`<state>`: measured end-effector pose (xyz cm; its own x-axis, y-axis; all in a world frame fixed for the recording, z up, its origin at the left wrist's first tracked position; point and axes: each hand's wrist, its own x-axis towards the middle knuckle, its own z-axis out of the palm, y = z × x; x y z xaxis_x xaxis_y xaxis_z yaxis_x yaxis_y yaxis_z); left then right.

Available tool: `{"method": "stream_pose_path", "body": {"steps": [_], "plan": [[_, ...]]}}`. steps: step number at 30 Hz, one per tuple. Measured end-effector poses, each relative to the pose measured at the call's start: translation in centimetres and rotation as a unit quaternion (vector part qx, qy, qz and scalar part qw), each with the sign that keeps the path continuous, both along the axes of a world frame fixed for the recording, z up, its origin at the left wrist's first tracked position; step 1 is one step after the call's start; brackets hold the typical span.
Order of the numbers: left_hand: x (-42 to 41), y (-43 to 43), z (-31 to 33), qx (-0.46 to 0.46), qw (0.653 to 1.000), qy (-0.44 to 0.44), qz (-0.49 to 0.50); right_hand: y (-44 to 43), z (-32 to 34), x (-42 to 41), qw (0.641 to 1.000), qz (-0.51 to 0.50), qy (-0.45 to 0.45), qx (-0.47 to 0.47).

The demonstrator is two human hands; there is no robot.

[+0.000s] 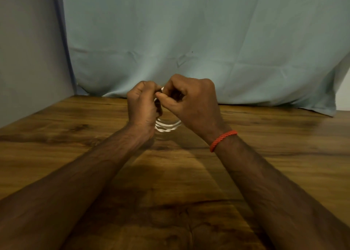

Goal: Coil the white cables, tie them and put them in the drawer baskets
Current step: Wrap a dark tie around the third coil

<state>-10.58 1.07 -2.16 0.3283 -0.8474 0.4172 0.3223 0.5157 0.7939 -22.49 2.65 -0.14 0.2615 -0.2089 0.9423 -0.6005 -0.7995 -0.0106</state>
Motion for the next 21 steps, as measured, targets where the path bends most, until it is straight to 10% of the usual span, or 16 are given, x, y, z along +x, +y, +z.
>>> {"method": "stream_pose_path", "body": {"steps": [9,21], "plan": [[-0.1,-0.4,-0.3,0.001,1.000,0.020,-0.013,-0.8,-1.6,0.1,0.991,0.035,-0.101,0.083],[0.3,-0.8,-0.3,0.019,0.999,0.020,-0.022,-1.1,-0.5,-0.7,0.994,-0.090,0.043,0.033]]}}
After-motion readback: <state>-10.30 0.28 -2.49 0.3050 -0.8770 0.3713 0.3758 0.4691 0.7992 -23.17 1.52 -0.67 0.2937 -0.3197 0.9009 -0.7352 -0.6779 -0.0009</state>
